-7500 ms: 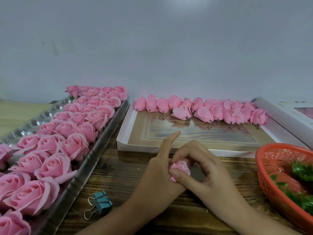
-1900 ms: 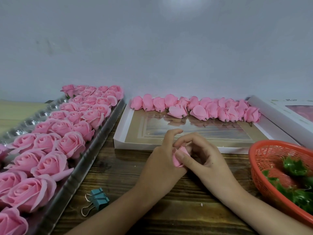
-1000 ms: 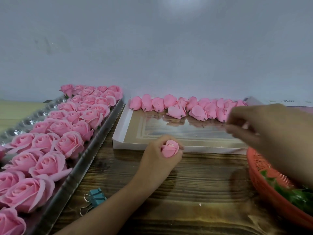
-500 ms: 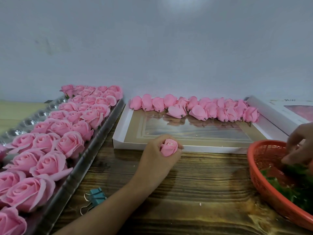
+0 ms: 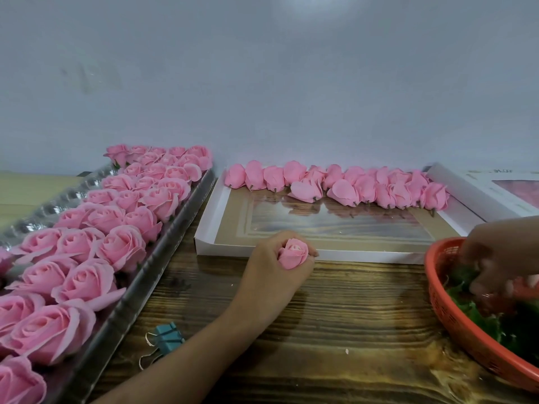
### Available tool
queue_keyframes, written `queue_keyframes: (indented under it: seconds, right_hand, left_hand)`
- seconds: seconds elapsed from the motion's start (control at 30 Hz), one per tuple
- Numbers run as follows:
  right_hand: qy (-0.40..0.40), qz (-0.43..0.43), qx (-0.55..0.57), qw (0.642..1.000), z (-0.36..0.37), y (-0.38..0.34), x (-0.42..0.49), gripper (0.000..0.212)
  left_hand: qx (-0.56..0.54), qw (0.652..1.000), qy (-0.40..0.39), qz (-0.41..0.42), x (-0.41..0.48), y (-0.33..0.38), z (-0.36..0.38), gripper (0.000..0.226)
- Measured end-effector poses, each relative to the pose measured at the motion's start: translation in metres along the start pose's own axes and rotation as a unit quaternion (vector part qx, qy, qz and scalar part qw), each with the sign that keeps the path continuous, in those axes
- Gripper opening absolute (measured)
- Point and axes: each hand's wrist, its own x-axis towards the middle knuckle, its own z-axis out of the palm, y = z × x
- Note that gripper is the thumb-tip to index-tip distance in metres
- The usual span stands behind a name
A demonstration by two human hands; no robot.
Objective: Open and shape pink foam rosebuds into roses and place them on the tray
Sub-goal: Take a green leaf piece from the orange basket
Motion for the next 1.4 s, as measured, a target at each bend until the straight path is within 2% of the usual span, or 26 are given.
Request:
queue_keyframes:
  seconds: [0.1, 0.2, 0.33, 0.47, 0.7, 0.9, 1.0, 1.13, 1.27, 1.4]
  right_hand:
    - [0.053, -0.01, 0.021, 0.998, -0.001, 0.011, 0.0, 0.066]
    - [0.089, -0.029, 0.031, 0.995, -0.002, 0.026, 0.006, 0.08]
    - [0.084, -0.067, -0.011, 0.994, -0.012, 0.027, -0.003, 0.063]
    - [0.088, -0.078, 0.002, 0.993, -0.013, 0.022, -0.011, 0.053]
    - [0.04, -0.084, 0.067, 0.993, -0.018, 0.023, -0.019, 0.075]
    - [0.054, -0.069, 0.114, 0.99, -0.017, 0.027, -0.017, 0.087]
    - [0.093, -0.075, 0.147, 0.982, -0.014, 0.022, -0.027, 0.098]
    - [0.206, -0.103, 0.164, 0.959, -0.013, 0.01, -0.047, 0.087]
    - [0.357, -0.191, 0.196, 0.893, -0.019, -0.003, -0.058, 0.081]
    - [0.453, -0.281, 0.172, 0.828, -0.021, -0.043, -0.084, 0.057]
  left_hand:
    - [0.003, 1.0, -0.003, -0.002, 0.0, 0.001, 0.0, 0.007]
    - [-0.003, 1.0, -0.003, 0.002, -0.001, 0.002, 0.0, 0.008]
    - [-0.005, 1.0, -0.005, 0.004, 0.0, 0.002, 0.0, 0.009]
    - [-0.003, 1.0, -0.004, 0.004, 0.001, 0.001, 0.0, 0.011]
    - [-0.001, 1.0, -0.006, 0.017, 0.0, 0.001, -0.001, 0.01]
    - [0.002, 1.0, -0.007, 0.015, 0.0, 0.0, 0.0, 0.009]
    - [0.003, 1.0, -0.005, 0.013, 0.001, 0.001, 0.0, 0.009]
    - [0.005, 1.0, -0.006, 0.001, 0.0, 0.001, -0.001, 0.009]
    - [-0.003, 1.0, -0.013, -0.015, 0.0, 0.002, -0.002, 0.011]
    - [-0.023, 0.999, -0.009, -0.021, -0.001, 0.004, -0.001, 0.011]
